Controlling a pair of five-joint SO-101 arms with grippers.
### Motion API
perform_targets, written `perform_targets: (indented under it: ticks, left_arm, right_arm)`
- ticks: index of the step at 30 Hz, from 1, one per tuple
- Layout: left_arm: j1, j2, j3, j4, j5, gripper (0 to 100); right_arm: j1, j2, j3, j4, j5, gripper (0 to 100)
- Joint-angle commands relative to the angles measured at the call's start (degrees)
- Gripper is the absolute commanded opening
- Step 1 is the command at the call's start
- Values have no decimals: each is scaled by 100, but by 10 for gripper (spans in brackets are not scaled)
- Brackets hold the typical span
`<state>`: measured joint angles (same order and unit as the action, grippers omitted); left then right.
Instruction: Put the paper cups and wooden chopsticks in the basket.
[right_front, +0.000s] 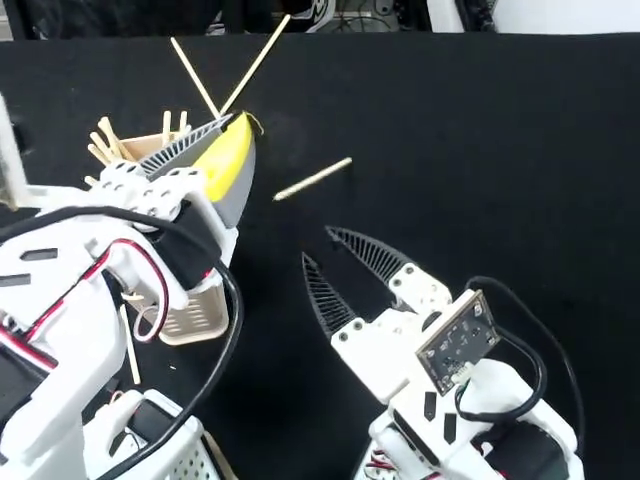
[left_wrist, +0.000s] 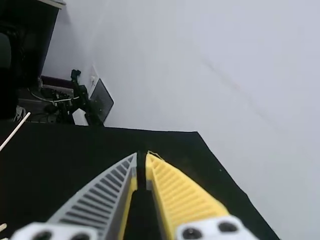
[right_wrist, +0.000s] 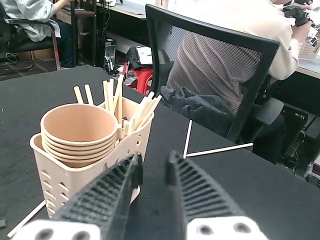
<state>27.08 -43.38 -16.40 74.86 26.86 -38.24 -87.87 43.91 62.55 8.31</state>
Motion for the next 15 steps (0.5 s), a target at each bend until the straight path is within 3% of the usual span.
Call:
perform_targets:
  ticks: [1,7,12,15]
  left_arm:
    - [4,-44,-470,281,-220,28]
    - [-356,-44,-875,897,-730,31]
    - [-2255,-35,-1147,1336,-897,55]
    - [-3389,9,-1156,1626,-958,107]
  right_arm:
    - [70,22,-31,-123,97,64]
    - [563,92,-31,-62,273,81]
    - [1213,1657,-426,325,352,82]
    - [1705,3169,-822,308,-211,82]
